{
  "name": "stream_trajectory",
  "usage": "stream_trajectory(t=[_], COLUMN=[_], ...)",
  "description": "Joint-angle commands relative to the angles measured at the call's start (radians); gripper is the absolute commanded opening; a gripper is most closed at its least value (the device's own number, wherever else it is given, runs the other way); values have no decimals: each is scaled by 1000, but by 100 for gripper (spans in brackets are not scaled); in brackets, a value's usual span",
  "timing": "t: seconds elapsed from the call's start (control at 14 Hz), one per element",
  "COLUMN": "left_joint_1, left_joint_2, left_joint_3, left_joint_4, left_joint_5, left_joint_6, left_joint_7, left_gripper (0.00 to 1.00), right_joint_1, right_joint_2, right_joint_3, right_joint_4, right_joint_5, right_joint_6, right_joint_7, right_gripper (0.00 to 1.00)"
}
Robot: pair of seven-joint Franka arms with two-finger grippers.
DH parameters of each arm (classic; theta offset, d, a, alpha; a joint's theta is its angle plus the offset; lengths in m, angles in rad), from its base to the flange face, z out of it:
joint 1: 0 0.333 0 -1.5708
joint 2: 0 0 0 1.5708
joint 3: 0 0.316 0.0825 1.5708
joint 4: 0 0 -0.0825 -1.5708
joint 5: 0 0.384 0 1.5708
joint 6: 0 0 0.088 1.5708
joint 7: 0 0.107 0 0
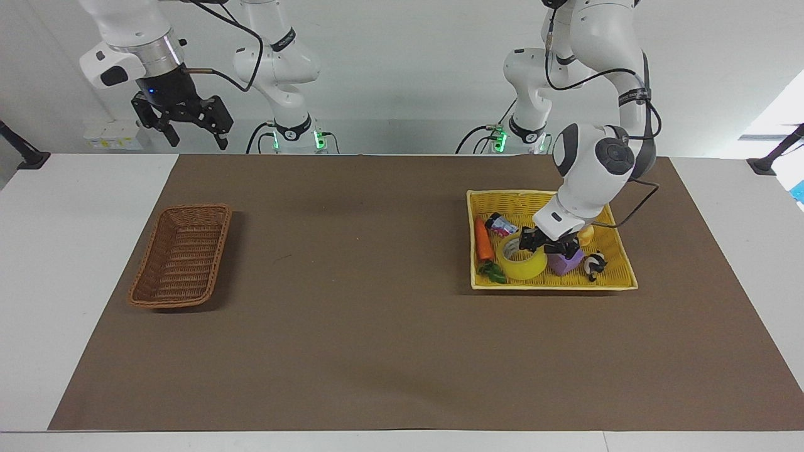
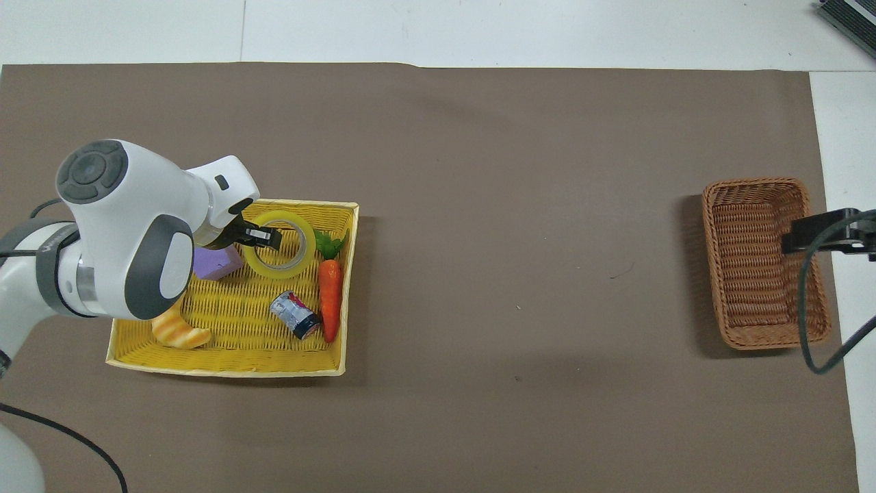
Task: Move tape to another basket
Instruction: 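Grasp the rim of the yellow tape roll with the left gripper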
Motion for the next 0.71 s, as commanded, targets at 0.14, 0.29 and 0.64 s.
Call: stream_trajectory(t=[0.14,0.29,0.64], left_joint_1=[17,60,127], left_joint_2=[-9,-6,-12], left_joint_3=[-2,-3,-12], left_joint_4=[23,46,141], left_joint_5=[-35,-130,-298], left_joint_6=[-45,-81,-260], left_joint_7=[0,3,14], left_gripper=[0,0,0], right_joint_1=[-9,-9,-9], right_joint_2=[10,10,10], right_joint_3=[1,1,1], right_joint_4=[19,19,19], right_joint_5=[24,24,24], right_joint_6=[-19,-19,-19], right_joint_7=[-24,-24,-24], right_gripper=[100,100,100])
